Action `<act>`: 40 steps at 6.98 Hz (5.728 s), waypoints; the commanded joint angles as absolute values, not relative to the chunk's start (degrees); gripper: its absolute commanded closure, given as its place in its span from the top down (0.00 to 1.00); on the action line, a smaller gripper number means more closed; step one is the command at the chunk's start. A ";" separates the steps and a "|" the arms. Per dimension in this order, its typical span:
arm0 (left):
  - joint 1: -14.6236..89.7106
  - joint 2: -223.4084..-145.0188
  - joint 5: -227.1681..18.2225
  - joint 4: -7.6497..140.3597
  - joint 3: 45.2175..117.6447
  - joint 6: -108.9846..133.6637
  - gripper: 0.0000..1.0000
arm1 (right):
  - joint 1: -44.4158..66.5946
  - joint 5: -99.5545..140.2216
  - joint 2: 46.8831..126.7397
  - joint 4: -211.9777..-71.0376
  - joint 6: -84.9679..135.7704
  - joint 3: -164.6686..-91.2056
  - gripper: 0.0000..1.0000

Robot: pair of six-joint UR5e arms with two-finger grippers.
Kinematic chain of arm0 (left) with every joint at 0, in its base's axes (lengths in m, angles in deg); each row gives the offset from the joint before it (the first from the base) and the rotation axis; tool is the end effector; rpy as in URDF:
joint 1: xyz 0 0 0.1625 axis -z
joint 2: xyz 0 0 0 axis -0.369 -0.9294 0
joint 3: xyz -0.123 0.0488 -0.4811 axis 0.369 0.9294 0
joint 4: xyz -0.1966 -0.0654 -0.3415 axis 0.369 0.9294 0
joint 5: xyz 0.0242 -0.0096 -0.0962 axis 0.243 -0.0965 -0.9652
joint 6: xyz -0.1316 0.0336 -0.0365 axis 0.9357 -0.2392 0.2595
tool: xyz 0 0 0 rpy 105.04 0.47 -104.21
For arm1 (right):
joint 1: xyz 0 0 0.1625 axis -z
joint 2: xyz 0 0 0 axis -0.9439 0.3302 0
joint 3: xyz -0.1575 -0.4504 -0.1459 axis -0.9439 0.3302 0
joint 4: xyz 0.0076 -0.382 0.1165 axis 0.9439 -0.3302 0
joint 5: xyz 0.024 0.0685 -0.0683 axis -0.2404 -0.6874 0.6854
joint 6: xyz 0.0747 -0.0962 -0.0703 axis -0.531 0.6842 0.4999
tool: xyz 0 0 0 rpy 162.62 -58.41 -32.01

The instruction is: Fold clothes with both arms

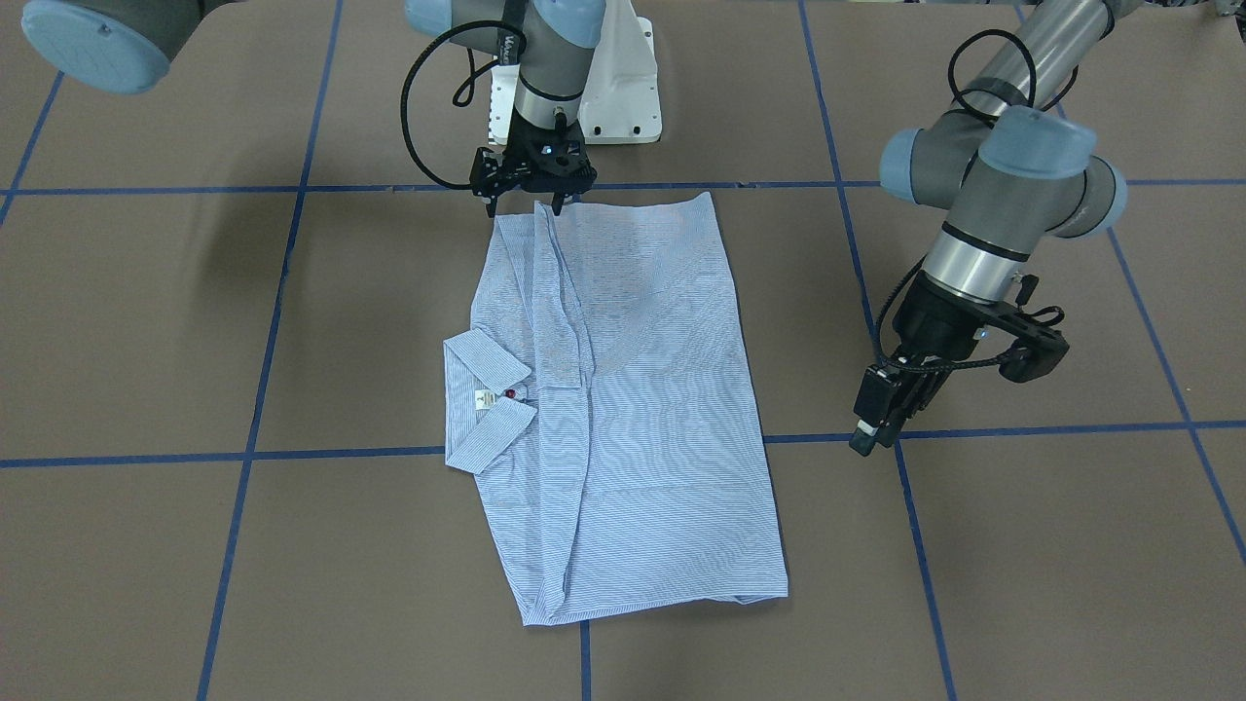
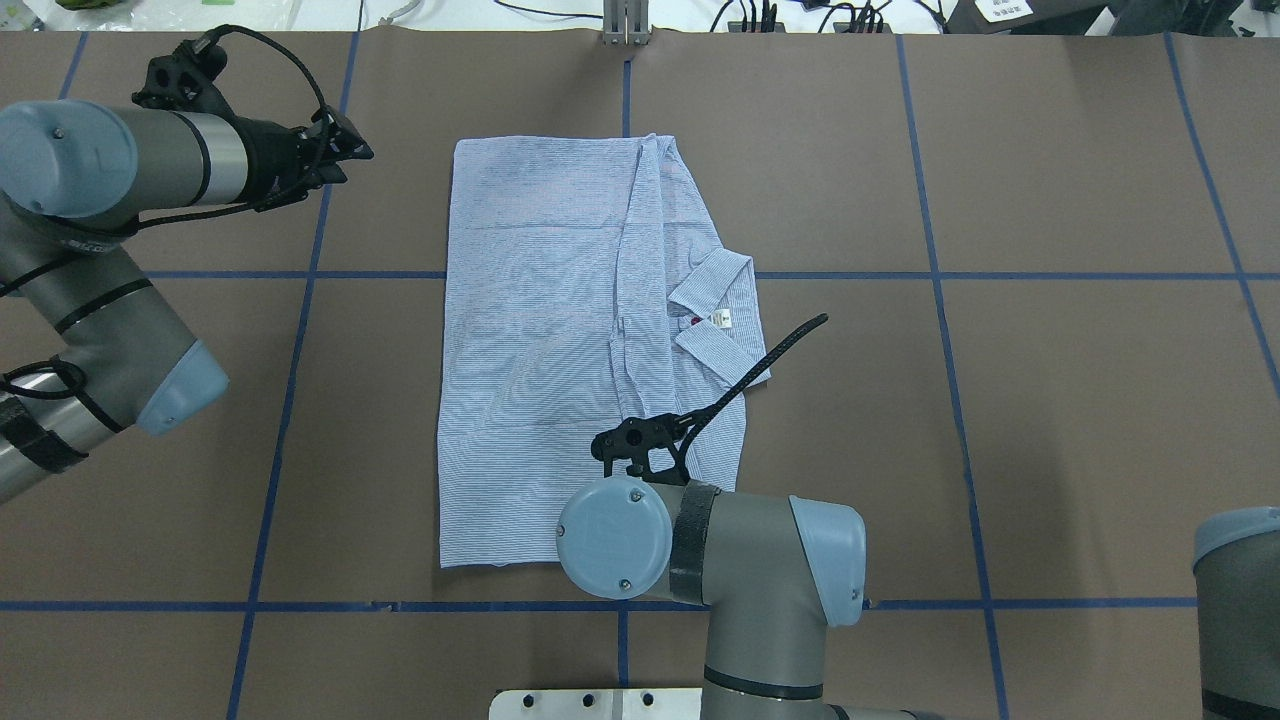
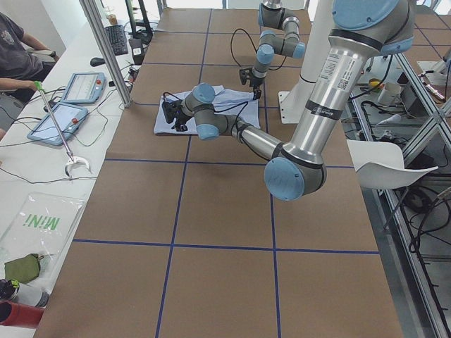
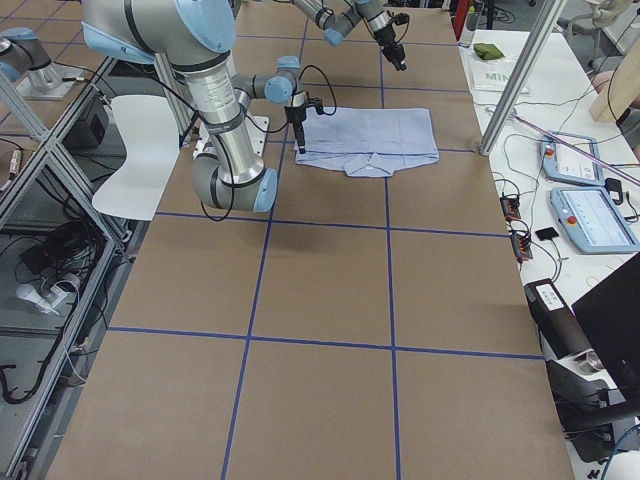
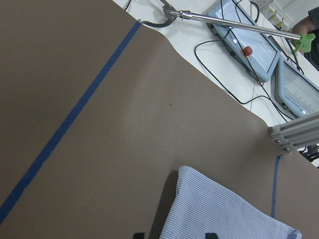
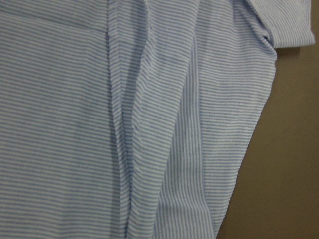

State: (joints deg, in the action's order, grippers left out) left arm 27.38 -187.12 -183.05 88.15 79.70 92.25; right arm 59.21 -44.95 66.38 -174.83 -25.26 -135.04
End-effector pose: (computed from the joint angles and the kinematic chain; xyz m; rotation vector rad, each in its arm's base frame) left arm 0.3802 -0.6036 0.4383 0.3241 1.2124 -0.7073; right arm -0.6790 -0.2787 0.3204 0.1854 -0.5018 -0.1851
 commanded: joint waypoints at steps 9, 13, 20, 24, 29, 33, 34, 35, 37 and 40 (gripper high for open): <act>27.65 -187.03 -183.05 87.27 81.08 92.53 0.50 | 52.35 -47.60 77.68 -175.24 -16.54 -143.87 1.00; 27.57 -187.03 -183.05 85.78 81.95 92.53 0.50 | 48.76 -48.93 74.86 -174.62 -17.42 -142.62 1.00; 27.57 -186.94 -183.05 85.78 81.96 92.62 0.50 | 44.35 -49.02 56.92 -163.55 -17.60 -117.32 1.00; 27.57 -186.94 -183.13 85.69 81.96 92.62 0.50 | 45.06 -49.54 57.43 -164.16 -16.90 -115.45 1.00; 27.48 -185.54 -184.27 85.87 82.04 92.79 0.51 | 37.61 -55.06 66.96 -164.25 -8.67 -124.97 1.00; 27.48 -185.10 -184.37 85.87 82.30 92.62 0.51 | 37.41 -55.35 73.69 -164.34 -13.94 -135.28 1.00; 27.48 -185.10 -184.37 85.87 82.39 92.62 0.51 | 39.50 -55.26 74.30 -164.08 -24.00 -138.45 1.00; 27.48 -184.92 -184.37 85.87 82.40 92.62 0.51 | 42.04 -55.00 74.31 -163.38 -36.02 -140.30 1.00; 27.48 -185.01 -184.37 85.87 82.40 92.62 0.51 | 47.05 -51.85 76.22 -163.29 -66.83 -145.13 1.00; 27.48 -184.92 -185.58 86.48 82.48 92.36 0.62 | 56.63 -42.02 77.91 -163.29 -92.25 -147.18 0.96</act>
